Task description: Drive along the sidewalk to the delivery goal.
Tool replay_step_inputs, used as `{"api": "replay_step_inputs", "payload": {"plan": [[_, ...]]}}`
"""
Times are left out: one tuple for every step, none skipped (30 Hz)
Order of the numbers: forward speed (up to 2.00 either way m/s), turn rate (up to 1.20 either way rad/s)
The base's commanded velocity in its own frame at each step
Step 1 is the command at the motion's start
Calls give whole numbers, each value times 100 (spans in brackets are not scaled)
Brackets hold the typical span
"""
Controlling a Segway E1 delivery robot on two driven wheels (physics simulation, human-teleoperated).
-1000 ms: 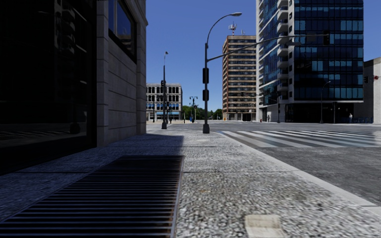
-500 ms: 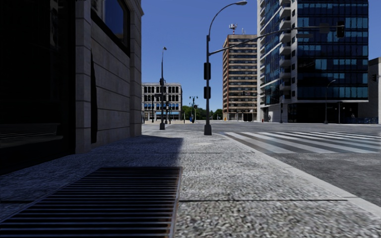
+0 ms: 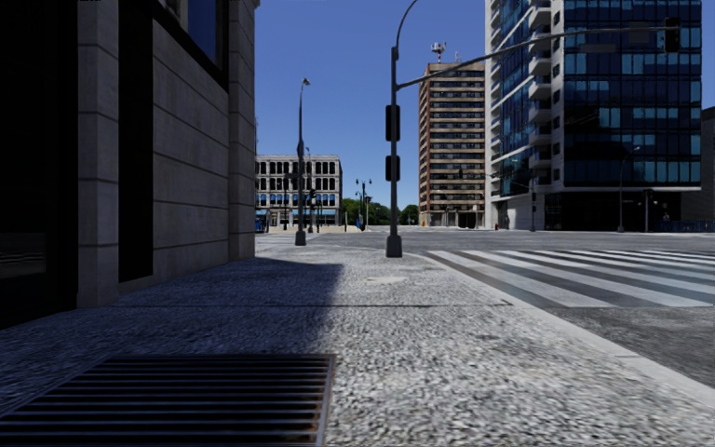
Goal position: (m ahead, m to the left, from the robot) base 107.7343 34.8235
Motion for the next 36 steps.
{"api": "replay_step_inputs", "payload": {"plan": [[200,0],[200,0],[200,0],[200,0],[200,0],[200,0],[200,0],[200,0],[200,0],[200,0],[200,0],[200,0],[200,0],[200,0],[200,0],[200,0],[200,0],[200,0],[200,0],[200,0],[200,0],[200,0],[200,0],[200,0],[200,0],[200,0],[200,0],[200,0],[200,0],[200,0],[200,0],[200,0],[200,0],[200,0],[200,0],[200,0]]}}
